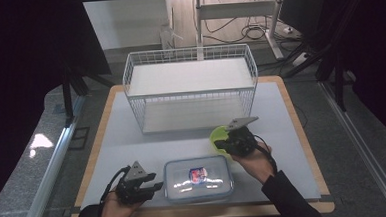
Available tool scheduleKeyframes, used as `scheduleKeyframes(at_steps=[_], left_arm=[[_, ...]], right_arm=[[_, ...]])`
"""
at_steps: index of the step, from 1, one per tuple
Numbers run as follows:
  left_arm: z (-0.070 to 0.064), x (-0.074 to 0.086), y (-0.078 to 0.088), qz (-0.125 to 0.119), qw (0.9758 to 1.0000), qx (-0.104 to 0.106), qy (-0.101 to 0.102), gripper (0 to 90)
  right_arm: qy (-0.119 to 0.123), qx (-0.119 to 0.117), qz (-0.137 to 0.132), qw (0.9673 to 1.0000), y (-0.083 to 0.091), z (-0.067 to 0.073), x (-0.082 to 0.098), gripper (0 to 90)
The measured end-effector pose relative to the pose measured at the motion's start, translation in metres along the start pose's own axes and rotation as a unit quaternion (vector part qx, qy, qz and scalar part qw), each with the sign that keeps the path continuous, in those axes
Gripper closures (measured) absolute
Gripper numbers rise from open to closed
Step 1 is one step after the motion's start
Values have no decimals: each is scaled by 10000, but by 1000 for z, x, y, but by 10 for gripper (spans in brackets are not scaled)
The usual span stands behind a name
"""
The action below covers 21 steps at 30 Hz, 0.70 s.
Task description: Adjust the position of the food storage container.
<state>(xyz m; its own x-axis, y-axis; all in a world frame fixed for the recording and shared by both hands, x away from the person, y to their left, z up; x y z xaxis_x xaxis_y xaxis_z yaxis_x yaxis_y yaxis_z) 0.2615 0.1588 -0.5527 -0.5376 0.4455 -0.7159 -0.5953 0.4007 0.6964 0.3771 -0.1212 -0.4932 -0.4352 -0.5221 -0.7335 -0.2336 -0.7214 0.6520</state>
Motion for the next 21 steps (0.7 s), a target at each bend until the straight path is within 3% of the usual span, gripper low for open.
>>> scheduleKeyframes(at_steps=[4, 10, 14, 21], left_arm=[[6, 0, 0, -95, 9999, -67, 79, 392], [4, 1, -1, -87, 9999, -62, 38, 351], [4, 1, -2, -83, 9999, -56, 7, 338], [3, 1, -3, -64, 9999, -57, -59, 322]], right_arm=[[91, -38, 82, 9999, -23, -6, -13, 900], [159, -43, 297, 9994, -43, -10, -21, 900], [63, -55, 306, 9995, -46, -17, -19, 900], [5, 129, 327, 9994, -38, -25, -15, 900]])
Point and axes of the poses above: each handheld gripper's, and its own axes: y roughly backward along the jaws, x roughly out of its underside, z roughly to its left, the point moved 5 cm from there along -y, roughly forward along the jaws, and after that the axes turned 10 degrees about -x, right-handed, at the moved point
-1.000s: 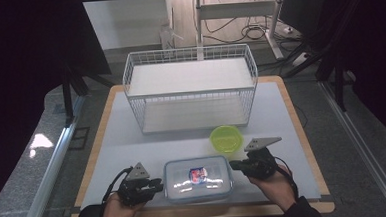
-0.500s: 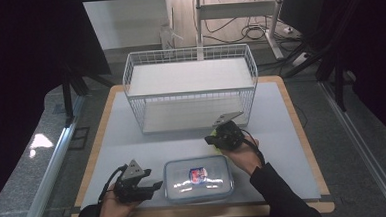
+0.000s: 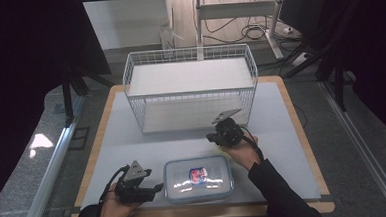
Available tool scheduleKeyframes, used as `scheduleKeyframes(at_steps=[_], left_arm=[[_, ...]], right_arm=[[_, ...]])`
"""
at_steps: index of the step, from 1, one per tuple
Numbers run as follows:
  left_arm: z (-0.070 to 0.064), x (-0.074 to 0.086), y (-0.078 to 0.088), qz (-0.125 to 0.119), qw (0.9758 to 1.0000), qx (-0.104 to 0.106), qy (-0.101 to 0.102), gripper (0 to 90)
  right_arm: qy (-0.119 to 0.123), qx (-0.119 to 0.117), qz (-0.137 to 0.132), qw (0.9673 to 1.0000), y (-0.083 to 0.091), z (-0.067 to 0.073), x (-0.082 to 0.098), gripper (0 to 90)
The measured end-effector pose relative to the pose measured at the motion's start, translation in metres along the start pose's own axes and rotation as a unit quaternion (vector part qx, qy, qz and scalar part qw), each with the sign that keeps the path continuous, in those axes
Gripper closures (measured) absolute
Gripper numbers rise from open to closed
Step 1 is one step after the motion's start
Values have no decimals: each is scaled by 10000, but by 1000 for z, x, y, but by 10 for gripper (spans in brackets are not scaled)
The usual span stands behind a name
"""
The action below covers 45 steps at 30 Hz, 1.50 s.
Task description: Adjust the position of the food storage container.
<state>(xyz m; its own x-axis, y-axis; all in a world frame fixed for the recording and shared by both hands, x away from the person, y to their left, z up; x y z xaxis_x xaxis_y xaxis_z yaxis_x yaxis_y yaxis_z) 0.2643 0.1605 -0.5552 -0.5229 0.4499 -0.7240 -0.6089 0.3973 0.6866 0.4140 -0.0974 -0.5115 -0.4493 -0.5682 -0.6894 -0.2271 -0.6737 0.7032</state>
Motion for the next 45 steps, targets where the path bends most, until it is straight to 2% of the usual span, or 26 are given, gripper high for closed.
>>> scheduleKeyframes(at_steps=[14, 22, 25, 27, 31, 33, 35, 38, 40, 43, 45], left_arm=[[2, 0, -1, -21, 10000, -33, 36, 304], [2, 0, -1, -24, 10000, -36, 83, 303], [2, 0, -2, 0, 9999, -21, 102, 312], [2, 0, -1, 0, 9999, 12, 133, 336], [2, -1, 0, 1, 9997, 134, 208, 441], [1, -1, 0, 35, 9994, 252, 220, 522], [-2, -1, 0, 91, 9992, 359, 179, 600], [-7, -1, -2, 169, 9979, 597, 185, 688], [-9, -2, -1, 186, 9973, 678, 219, 758], [-8, -5, -1, 150, 9951, 870, 435, 812], [-7, -6, -3, 141, 9948, 859, 519, 841]], right_arm=[[-351, 401, -141, 9985, 40, -25, 30, 900], [-570, 709, -229, 9956, 68, -40, 52, 900], [-685, 868, -281, 9935, 77, -44, 58, 900], [-614, 900, -354, 9934, 82, -38, 59, 900], [-414, 613, -449, 9963, 86, -5, 60, 900], [-328, 411, -341, 9980, 81, 14, 68, 900], [-266, 237, -116, 9993, 75, 33, 80, 900], [-317, 48, 164, 9993, 67, 50, 97, 900], [-336, -131, 250, 9990, 63, 60, 106, 900], [-260, -44, 267, 9993, 63, 67, 108, 900], [-317, -42, 232, 9992, 63, 66, 108, 900]])
Point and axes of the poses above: each handheld gripper's, and its own axes: y roughly backward along the jaws, x roughly out of its underside, z roughly to its left, the point moved 5 cm from there along -y, roughly forward along the jaws, and after that the axes turned 10 degrees about -x, right-handed, at the moved point
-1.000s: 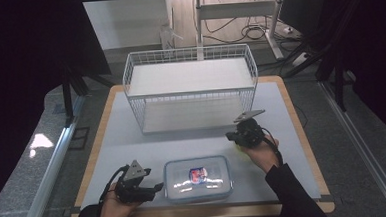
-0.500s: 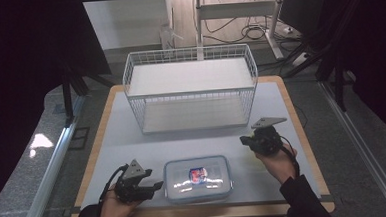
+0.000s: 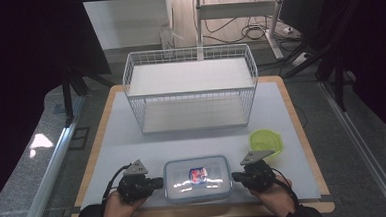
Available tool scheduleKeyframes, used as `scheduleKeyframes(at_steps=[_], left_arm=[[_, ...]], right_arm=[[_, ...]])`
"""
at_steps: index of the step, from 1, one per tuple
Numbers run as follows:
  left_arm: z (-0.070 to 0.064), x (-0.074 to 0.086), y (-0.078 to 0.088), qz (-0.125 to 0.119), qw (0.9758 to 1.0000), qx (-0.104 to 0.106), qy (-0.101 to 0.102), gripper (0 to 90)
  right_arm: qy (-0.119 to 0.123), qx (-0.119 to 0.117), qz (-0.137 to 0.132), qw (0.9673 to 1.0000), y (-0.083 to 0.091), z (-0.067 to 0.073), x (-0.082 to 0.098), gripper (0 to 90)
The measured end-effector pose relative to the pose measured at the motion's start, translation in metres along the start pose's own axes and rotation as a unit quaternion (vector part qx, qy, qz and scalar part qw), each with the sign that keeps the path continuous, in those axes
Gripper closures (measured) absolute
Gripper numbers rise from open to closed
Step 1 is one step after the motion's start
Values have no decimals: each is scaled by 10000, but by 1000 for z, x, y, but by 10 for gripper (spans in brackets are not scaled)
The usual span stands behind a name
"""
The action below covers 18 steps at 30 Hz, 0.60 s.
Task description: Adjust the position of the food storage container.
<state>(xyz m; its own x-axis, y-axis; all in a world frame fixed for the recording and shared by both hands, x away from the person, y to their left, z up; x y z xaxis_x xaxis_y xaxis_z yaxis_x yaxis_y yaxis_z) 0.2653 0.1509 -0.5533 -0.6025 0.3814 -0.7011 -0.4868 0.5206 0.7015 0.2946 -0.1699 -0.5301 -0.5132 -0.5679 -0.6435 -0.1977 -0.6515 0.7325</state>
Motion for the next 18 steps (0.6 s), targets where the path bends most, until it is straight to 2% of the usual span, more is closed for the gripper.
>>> scheduleKeyframes(at_steps=[2, 4, 6, 9, 11, 13, 15, 18], left_arm=[[2, -3, -2, -12, 9999, -16, 101, 876], [5, -7, -5, -4, 9998, -131, 127, 895], [6, -10, -11, 96, 9996, -269, 92, 898], [8, -12, -20, 227, 9991, -323, 162, 899], [10, -17, -19, 131, 9990, -359, 247, 898], [13, -21, -19, 71, 9989, -338, 325, 899], [13, -25, -23, 31, 9989, -97, 463, 899], [9, -27, -26, 96, 9993, -56, 363, 869]], right_arm=[[-75, 3, -34, 10000, -2, -3, -1, 900], [-46, 113, -25, 9999, -4, -5, -5, 900], [-38, 213, -15, 9998, -5, -6, -8, 900], [-100, 285, -40, 9995, -8, -11, -12, 900], [-143, 290, -77, 9994, -9, -15, -14, 900], [-159, 293, -86, 9994, -10, -17, -15, 900], [-160, 263, -39, 9995, -15, -18, -16, 900], [-148, 220, 27, 9996, -17, -17, -17, 900]])
Point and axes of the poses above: each handheld gripper's, and its own axes: y roughly backward along the jaws, x roughly out of its underside, z roughly to its left, the point moved 5 cm from there along -y, roughly forward along the jaws, and after that the axes turned 10 degrees about -x, right-handed, at the moved point
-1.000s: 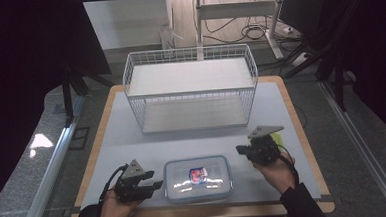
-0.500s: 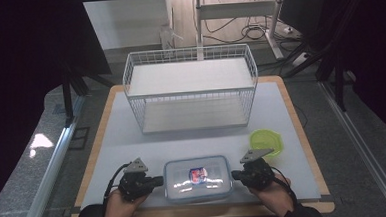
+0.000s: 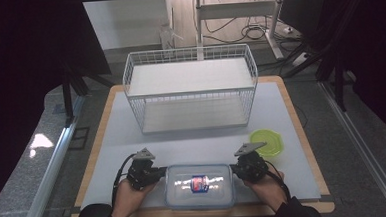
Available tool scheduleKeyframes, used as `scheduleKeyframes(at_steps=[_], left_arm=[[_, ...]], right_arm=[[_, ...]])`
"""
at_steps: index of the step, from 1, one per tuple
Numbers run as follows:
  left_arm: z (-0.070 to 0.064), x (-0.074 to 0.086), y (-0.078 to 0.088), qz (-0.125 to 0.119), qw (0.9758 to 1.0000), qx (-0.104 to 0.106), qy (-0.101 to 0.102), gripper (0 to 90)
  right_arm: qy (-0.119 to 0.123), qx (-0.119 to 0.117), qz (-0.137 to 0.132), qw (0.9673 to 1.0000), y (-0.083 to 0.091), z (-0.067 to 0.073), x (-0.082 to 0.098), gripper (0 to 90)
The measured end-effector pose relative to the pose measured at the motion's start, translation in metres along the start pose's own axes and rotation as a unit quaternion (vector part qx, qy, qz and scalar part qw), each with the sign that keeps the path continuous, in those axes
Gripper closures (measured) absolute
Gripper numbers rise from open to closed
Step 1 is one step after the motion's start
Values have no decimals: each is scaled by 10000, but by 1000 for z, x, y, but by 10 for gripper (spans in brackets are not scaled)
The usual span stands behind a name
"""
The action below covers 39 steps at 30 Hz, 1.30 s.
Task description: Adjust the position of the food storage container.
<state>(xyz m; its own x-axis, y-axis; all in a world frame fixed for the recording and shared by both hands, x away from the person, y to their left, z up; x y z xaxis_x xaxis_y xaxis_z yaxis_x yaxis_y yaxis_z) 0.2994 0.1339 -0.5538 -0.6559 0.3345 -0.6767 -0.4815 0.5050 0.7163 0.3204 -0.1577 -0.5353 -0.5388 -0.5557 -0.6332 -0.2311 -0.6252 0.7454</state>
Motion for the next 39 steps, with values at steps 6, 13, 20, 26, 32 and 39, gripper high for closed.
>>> scheduleKeyframes(at_steps=[6, 13, 20, 26, 32, 39], left_arm=[[4, 19, 20, 72, 9996, -248, -92, 769], [-16, 41, 37, 48, 9980, -17, -633, 750], [-22, 38, 33, 45, 9980, 60, -620, 814], [-20, 29, 28, 66, 9983, -182, -556, 865], [-16, 23, 23, 84, 9991, -226, -346, 856], [-24, 45, 39, 230, 9975, 127, -652, 783]], right_arm=[[-48, 30, -67, 10000, 16, 1, 11, 900], [-226, -268, -156, 9993, 36, 17, 41, 900], [42, -440, -111, 9990, 34, 40, 41, 900], [-23, -319, -118, 9994, 30, 35, 37, 900], [-82, -183, -104, 9997, 25, 26, 30, 900], [-76, -475, -61, 9988, 33, 39, 42, 900]])
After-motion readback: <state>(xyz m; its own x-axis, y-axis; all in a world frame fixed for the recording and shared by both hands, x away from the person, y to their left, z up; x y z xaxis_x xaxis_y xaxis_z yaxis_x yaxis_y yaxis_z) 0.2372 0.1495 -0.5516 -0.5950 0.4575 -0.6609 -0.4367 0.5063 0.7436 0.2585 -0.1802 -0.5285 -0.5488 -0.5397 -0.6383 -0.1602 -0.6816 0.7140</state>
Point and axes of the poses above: each handheld gripper's, and its own axes: y roughly backward along the jaws, x roughly out of its underside, z roughly to its left, the point moved 5 cm from there along -y, roughly forward along the jaws, and after that the axes turned 10 degrees about -x, right-handed, at the moved point
